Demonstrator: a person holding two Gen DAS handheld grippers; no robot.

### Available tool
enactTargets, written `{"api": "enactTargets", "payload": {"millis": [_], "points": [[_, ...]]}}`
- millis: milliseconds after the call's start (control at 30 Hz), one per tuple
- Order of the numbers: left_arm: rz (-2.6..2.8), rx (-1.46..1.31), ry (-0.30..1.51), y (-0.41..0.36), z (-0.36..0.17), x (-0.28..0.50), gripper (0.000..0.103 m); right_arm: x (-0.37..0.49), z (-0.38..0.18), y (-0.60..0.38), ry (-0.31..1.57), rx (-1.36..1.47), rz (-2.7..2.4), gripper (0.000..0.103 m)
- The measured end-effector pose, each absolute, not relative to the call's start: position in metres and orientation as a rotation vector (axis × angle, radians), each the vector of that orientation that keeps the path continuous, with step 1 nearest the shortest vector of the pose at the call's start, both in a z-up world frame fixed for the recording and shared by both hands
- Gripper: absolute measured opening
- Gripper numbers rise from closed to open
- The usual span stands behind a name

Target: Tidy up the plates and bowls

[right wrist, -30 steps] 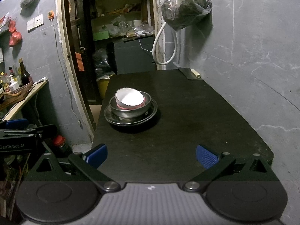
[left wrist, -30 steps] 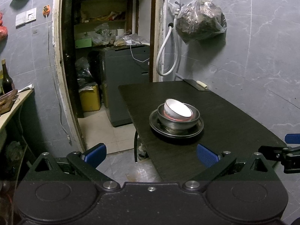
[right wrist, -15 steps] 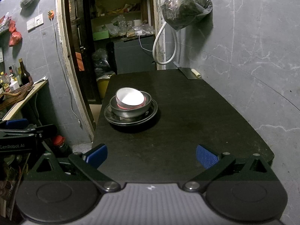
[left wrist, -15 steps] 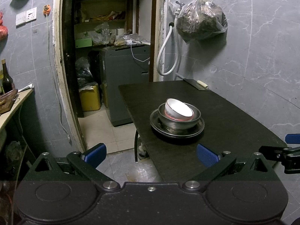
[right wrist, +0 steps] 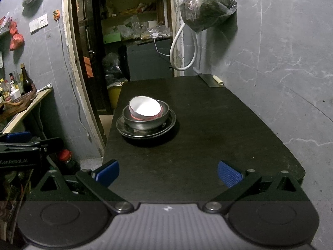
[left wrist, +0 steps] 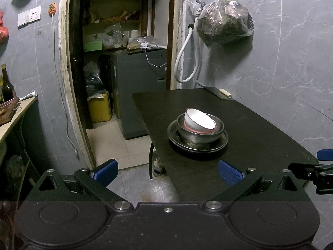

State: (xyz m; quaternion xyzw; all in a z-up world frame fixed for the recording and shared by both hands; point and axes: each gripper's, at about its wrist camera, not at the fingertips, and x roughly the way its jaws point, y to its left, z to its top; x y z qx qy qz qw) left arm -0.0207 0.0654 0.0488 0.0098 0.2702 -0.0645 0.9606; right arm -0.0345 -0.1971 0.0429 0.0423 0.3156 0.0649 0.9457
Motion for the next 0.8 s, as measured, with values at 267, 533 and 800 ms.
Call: {"api": "enactTargets", "payload": {"millis": [267,533,800], "points": [[-0.132,0.019,0.549,0.0656,0.0476,-0.0202,0.102,-0.0331,0.0416,-0.1961,0.645,0.087,0.127,0.103],[-0.134,0.020,0.552,0.0655,0.0454,-0.0186,0.102,-0.0329,0.0418,-0.1962,0.646,0.086,0.128,0.103],[-0.133,0.020,0.552,0.0658,0.0463,-0.0185,0.102,-0.0316,0.0412,-0.1972,0.650,0.088,0.126,0.103]]}}
